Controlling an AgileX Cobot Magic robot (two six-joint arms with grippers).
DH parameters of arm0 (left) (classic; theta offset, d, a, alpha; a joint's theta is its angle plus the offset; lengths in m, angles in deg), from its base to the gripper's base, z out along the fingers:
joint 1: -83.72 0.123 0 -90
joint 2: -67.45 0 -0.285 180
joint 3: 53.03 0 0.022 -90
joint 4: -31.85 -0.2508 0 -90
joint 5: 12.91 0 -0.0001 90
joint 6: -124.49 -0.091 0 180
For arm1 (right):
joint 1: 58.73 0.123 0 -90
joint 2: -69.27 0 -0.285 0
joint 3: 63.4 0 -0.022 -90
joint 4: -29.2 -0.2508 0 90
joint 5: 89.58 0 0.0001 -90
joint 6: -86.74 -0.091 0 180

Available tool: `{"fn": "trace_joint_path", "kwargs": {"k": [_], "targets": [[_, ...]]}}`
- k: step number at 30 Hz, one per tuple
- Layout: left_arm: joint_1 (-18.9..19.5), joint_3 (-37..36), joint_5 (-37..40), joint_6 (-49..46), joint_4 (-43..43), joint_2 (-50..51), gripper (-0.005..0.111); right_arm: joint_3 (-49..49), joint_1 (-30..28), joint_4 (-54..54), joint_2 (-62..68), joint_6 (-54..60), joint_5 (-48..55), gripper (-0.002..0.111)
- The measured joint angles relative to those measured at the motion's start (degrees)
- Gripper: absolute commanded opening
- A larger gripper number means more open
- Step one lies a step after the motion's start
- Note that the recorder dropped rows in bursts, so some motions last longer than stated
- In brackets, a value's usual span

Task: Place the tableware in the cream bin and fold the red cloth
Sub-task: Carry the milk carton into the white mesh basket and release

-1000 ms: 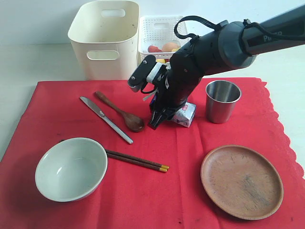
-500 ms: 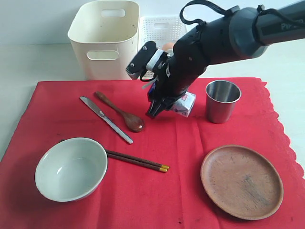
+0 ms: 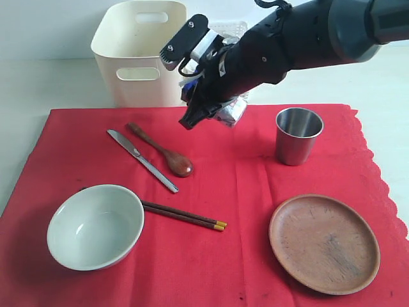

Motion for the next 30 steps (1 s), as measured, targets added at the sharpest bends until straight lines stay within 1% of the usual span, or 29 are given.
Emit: {"fn": "trace_joint_path", "kwargs": {"k": [7, 15, 20, 25, 27, 30], "targets": [[0.0, 0.0, 0.0, 0.0, 0.0, 0.0, 0.0, -2.5, -0.61, -0.4, 0.0, -2.56, -3.33, 0.0], [0.0, 0.0, 0.0, 0.0, 0.0, 0.0, 0.0, -5.47, -5.08, -0.93, 0.0, -5.83, -9.62, 0.0], [0.0, 0.0, 0.0, 0.0, 0.0, 0.0, 0.0, -5.72, -7.25, -4.56, 1.29, -6.15, -19.89, 0.0], [0.0, 0.0, 0.0, 0.0, 0.0, 0.0, 0.0, -5.72, -8.61, -12.15, 5.63, -6.24, -31.55, 0.0], [0.0, 0.0, 0.0, 0.0, 0.0, 0.0, 0.0, -5.85, -8.75, -14.89, 7.09, -6.24, -34.99, 0.0], [0.0, 0.0, 0.0, 0.0, 0.0, 0.0, 0.0, -7.38, -8.95, -17.53, 9.23, -6.24, -37.18, 0.0]]}}
